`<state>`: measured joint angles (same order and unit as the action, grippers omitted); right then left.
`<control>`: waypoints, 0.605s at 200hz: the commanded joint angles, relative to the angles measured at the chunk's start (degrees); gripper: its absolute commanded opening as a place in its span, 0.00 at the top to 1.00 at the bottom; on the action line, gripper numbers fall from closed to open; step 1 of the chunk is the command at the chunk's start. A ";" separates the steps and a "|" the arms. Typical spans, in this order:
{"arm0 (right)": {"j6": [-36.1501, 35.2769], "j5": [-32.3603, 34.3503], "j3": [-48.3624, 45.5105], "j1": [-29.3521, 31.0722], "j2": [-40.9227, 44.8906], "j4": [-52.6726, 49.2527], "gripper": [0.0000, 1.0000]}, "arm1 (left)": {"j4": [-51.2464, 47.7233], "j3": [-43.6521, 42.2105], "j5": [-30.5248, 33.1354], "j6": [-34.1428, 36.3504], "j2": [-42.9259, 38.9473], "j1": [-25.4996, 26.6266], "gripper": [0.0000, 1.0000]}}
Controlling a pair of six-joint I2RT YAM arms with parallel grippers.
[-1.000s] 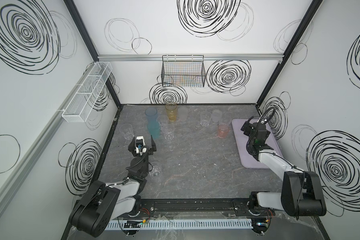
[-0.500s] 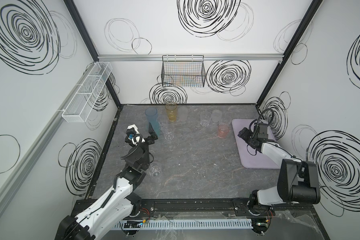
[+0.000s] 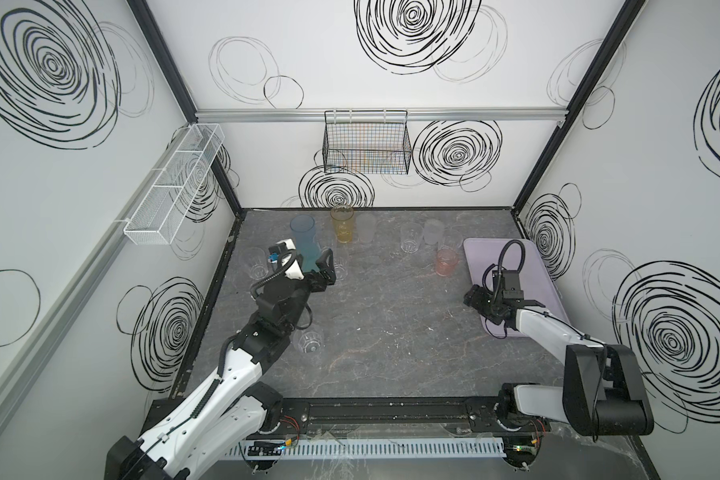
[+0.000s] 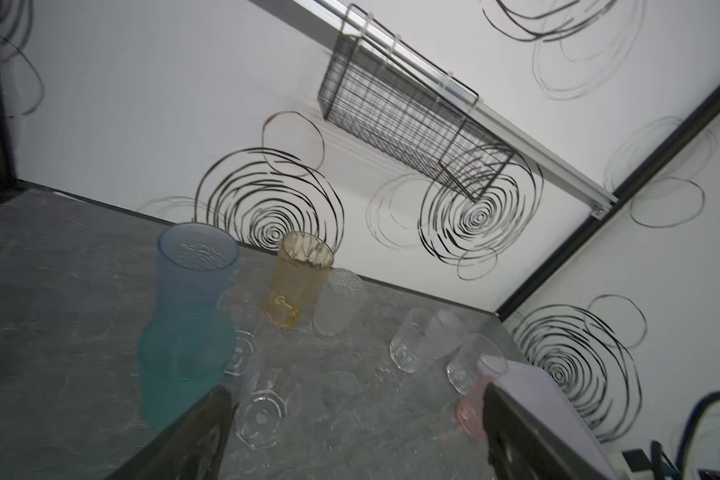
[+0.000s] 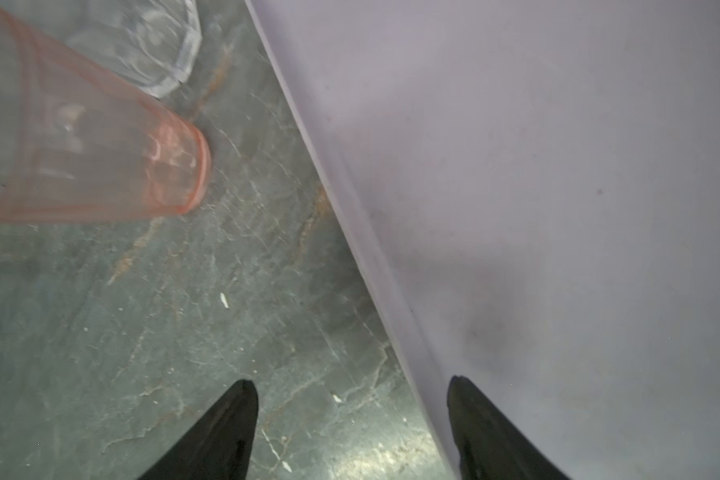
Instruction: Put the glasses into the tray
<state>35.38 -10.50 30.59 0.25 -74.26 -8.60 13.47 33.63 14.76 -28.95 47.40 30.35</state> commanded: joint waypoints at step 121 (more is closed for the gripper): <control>17.60 -2.99 -9.37 20.83 10.94 -0.40 0.19 | 4.30 1.40 6.86 4.16 17.03 21.17 0.04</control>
<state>46.00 -11.18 21.56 17.08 -63.00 -7.44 14.33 33.34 20.51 -25.28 64.10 50.98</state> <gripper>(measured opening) 0.807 0.962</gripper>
